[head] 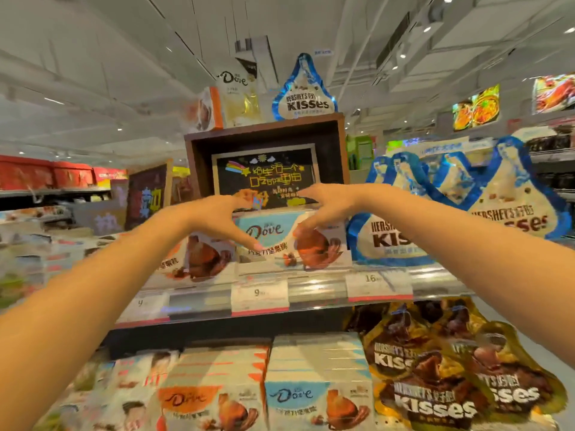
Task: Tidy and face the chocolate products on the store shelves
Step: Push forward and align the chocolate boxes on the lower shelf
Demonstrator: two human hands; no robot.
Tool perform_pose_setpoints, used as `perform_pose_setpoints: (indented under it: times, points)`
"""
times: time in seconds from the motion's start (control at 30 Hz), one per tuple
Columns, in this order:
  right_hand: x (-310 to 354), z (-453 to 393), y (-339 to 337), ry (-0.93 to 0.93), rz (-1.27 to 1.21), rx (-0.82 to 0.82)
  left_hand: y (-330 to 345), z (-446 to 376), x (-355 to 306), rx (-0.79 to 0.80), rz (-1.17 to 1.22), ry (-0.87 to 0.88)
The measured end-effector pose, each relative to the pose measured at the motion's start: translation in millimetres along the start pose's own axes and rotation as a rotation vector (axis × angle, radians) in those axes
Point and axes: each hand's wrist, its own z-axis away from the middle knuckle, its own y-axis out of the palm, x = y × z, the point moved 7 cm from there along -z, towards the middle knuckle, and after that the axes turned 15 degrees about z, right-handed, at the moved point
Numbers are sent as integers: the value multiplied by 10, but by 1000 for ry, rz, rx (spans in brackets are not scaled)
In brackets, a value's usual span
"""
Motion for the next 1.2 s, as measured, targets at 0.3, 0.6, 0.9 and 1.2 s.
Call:
perform_pose_setpoints:
  times: [0.3,0.6,0.9,1.2]
  points:
    - [123,-119,99,70,-128,129,-25,-42,248,-2,258,202]
    - [196,57,37,110,-306,286,80,-62,183,160,380,203]
    - [169,51,20,77,-281,241,104,-118,192,252,364,168]
    - [289,-70,7,-4,-52,345,-125,27,296,71,336,249]
